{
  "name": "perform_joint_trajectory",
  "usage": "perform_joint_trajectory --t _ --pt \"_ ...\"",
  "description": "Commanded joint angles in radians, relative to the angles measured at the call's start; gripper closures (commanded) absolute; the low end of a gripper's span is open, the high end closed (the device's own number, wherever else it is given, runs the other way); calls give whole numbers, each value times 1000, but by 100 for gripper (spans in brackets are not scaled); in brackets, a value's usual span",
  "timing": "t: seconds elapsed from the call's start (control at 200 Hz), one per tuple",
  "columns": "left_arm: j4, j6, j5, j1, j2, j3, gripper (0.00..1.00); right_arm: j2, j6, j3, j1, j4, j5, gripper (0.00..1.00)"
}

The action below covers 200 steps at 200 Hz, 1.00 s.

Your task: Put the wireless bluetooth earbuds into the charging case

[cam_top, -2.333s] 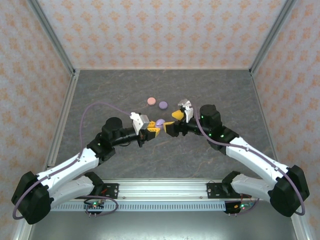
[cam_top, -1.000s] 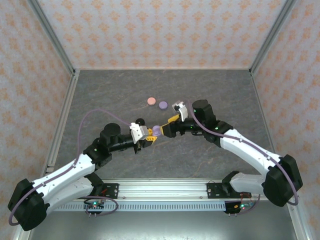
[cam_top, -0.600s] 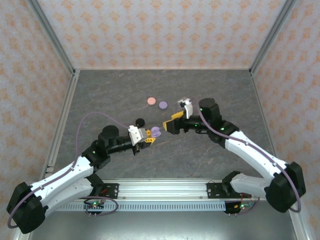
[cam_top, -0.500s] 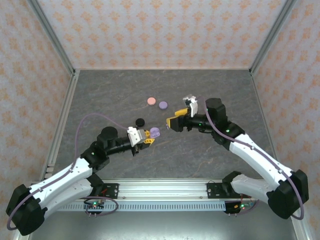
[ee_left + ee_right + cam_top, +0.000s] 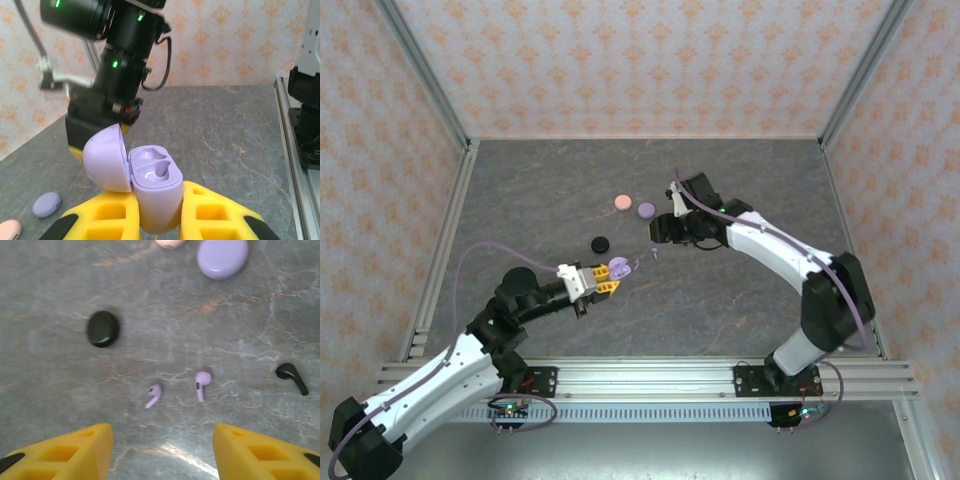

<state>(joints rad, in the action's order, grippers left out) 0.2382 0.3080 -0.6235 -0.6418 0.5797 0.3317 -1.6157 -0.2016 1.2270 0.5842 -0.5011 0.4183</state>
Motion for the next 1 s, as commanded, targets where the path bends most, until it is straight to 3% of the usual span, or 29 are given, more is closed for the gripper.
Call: perform_joint_trajectory --t 0.0,0.31,0.671,0.996 --pt "19 -17 -10 -10 -26 -10 100 -103 -10 104 34 -154 -123 45" --pt "24 -24 -24 -10 -42 -17 100 -366 10 312 103 -292 -260 56" --pt "18 -24 -19 -10 -38 -19 100 -461 -1 346 105 -271 -257 67" --pt "12 -24 -12 -10 -36 -19 100 -496 -3 343 105 -252 -244 71"
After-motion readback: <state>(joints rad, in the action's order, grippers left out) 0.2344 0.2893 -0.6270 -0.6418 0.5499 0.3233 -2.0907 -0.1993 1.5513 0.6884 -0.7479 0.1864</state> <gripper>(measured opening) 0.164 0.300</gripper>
